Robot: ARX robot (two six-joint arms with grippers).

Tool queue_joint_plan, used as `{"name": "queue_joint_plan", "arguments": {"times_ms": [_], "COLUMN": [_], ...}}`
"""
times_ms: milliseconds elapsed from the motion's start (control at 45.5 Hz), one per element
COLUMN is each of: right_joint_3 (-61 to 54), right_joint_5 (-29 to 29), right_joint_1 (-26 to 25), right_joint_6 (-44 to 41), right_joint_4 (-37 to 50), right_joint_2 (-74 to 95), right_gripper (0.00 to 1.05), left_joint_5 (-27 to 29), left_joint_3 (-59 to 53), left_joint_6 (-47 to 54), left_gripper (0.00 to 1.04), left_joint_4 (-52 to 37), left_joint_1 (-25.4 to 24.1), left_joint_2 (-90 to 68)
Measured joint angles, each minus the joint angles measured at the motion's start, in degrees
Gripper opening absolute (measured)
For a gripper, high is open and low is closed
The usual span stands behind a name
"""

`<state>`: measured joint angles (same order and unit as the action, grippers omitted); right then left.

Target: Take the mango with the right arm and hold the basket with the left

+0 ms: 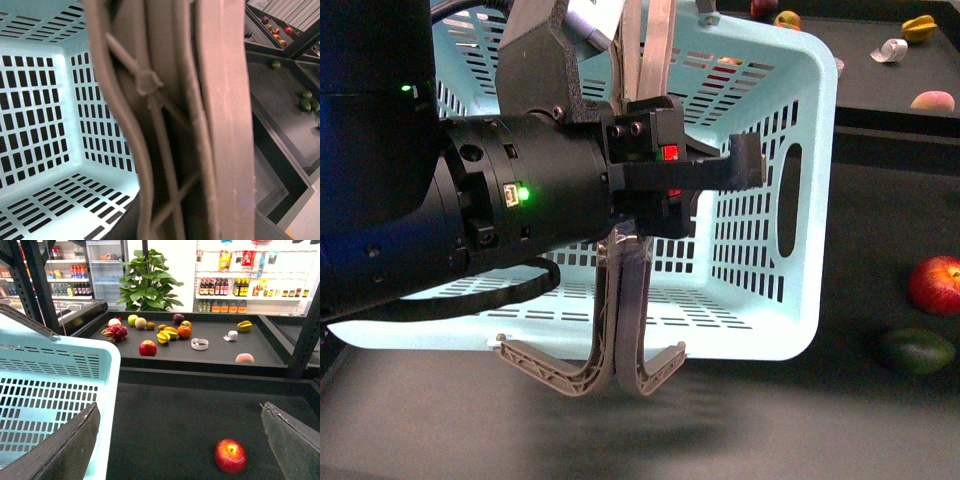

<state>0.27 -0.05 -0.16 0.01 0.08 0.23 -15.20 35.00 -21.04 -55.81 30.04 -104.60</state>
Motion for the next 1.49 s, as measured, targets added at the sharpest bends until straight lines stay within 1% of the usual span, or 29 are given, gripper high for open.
{"name": "queue_joint_plan", "arguments": {"times_ms": [132, 593, 615, 637, 659, 681, 703, 725, 747, 769, 813, 900, 922, 966, 988, 1032, 1076, 1120, 1230, 1362, 1493], "right_joint_3": [0.00, 0.00, 0.09, 0.52, 1.14, 1.40, 1.42, 1.42, 1.29, 1.16, 0.83, 0.83, 0.83, 1.05, 1.20, 2.99, 4.70, 6.73, 10.84, 15.76, 22.34], "right_joint_5": [0.00, 0.04, 2.75, 7.80, 16.00, 20.46, 22.69, 27.54, 28.85, 28.89, 25.73, 17.14, 16.11, 12.37, 11.52, 7.91, 6.12, 4.31, 1.97, 0.44, -0.35], "right_joint_1": [0.00, 0.00, 0.85, 2.05, 3.85, 4.37, 4.28, 3.41, 2.34, 0.98, -3.15, -10.29, -11.19, -14.67, -15.52, -19.89, -22.12, -23.87, -26.64, -29.70, -31.82], "right_joint_6": [0.00, 0.00, 0.37, 0.74, 2.01, 2.47, 2.67, 2.78, 2.82, 2.82, 2.80, 1.92, 1.79, 0.66, 0.35, -1.68, -2.60, -3.19, -4.33, -6.14, -7.34], "right_joint_4": [0.00, 0.00, -0.37, -1.20, -1.62, -1.31, -0.98, 0.61, 2.19, 4.17, 10.49, 23.67, 25.55, 33.18, 35.08, 45.57, 51.34, 55.04, 57.35, 56.76, 55.78], "right_joint_2": [0.00, 0.00, 0.59, 1.55, 4.50, 6.75, 8.11, 11.89, 14.45, 17.07, 24.44, 39.19, 41.35, 50.38, 52.76, 67.19, 76.26, 84.30, 97.94, 111.69, 120.91], "right_gripper": [0.96, 0.96, 0.96, 0.96, 0.96, 0.96, 0.96, 0.96, 0.96, 0.96, 0.96, 0.96, 0.96, 0.96, 0.96, 0.96, 0.96, 0.96, 0.96, 0.96, 0.96], "left_joint_5": [1.53, 1.88, 1.81, 1.77, 1.77, 1.73, 1.64, 1.68, 1.66, 1.60, 1.73, 1.75, 1.73, 1.68, 1.66, 1.66, 1.68, 1.75, 1.97, 1.95, 1.70], "left_joint_3": [0.55, 0.57, 0.57, 0.59, 0.61, 0.61, 0.61, 0.63, 0.66, 0.66, 0.68, 0.68, 0.68, 0.70, 0.70, 0.70, 0.70, 0.70, 0.70, 0.70, 0.70], "left_joint_6": [0.11, 0.17, 0.17, 0.17, 0.22, 0.24, 0.26, 0.15, 0.22, 0.33, 0.39, 0.39, 0.39, 0.44, 0.46, 0.44, 0.42, 0.42, 0.42, 0.48, 0.48], "left_gripper": [0.18, 0.18, 0.18, 0.18, 0.18, 0.18, 0.18, 0.18, 0.18, 0.18, 0.18, 0.18, 0.18, 0.18, 0.18, 0.18, 0.18, 0.18, 0.18, 0.18, 0.18], "left_joint_4": [0.28, 0.28, 0.28, 0.28, 0.28, 0.28, 0.28, 0.31, 0.28, 0.28, 0.31, 0.31, 0.31, 0.31, 0.31, 0.31, 0.31, 0.33, 0.33, 0.33, 0.33], "left_joint_1": [-0.61, -0.72, -0.72, -0.72, -0.72, -0.72, -0.72, -0.70, -0.70, -0.68, -0.70, -0.70, -0.70, -0.70, -0.68, -0.68, -0.70, -0.85, -1.01, -0.87, -0.83], "left_joint_2": [-0.04, -0.04, -0.04, -0.04, -0.07, -0.07, -0.07, -0.07, -0.07, -0.07, -0.07, -0.07, -0.07, -0.07, -0.07, -0.07, -0.07, -0.09, -0.09, -0.09, -0.09]}}
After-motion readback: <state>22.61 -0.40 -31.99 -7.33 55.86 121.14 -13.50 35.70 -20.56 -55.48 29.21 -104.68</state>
